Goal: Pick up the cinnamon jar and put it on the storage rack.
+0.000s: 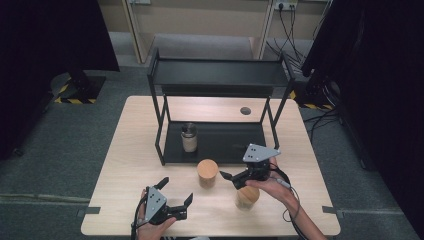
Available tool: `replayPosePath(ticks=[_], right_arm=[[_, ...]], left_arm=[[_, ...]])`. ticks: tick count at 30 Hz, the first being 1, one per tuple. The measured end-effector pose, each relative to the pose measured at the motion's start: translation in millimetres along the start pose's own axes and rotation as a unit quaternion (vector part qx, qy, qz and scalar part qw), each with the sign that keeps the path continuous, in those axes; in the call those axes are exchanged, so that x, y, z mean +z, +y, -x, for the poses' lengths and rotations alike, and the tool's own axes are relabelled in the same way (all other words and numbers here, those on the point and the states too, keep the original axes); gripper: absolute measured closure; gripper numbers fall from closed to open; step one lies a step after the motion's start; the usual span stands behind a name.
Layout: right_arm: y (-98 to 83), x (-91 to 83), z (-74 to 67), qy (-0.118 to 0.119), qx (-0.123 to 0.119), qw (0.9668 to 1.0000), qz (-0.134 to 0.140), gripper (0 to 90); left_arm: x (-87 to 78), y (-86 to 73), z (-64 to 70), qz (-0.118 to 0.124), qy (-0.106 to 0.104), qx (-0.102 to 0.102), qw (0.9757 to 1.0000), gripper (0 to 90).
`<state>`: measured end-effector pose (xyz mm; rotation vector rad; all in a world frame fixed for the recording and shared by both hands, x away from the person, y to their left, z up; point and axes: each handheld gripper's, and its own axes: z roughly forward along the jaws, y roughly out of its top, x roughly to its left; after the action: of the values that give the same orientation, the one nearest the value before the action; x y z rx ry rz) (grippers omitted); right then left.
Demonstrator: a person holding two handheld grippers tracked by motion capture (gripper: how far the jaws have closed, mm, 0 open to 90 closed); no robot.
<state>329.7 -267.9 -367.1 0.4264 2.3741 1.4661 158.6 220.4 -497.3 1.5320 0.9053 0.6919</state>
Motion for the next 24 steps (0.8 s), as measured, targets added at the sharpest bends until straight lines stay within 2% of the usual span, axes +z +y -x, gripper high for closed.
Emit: replayPosePath(ticks=[9,14,24], right_arm=[[9.4,21.0,11.3,0.024,-0.018,0.9991,-0.032,2.7],[11.8,30.2,17.5,0.036,-0.020,0.9983,-0.042,2.8],[9.5,36.9,28.1,0.049,-0.024,0.9975,-0.045,3.0]], left_arm=[[-0.4,-0.4,0.5,0.001,0.002,0.000,1.0000,1.1],[-0.5,-0.2,0.5,0.001,0.001,0.001,1.0000,1.1],[0.0,-0.2,-0.1,-0.001,0.003,-0.001,1.0000,1.1]])
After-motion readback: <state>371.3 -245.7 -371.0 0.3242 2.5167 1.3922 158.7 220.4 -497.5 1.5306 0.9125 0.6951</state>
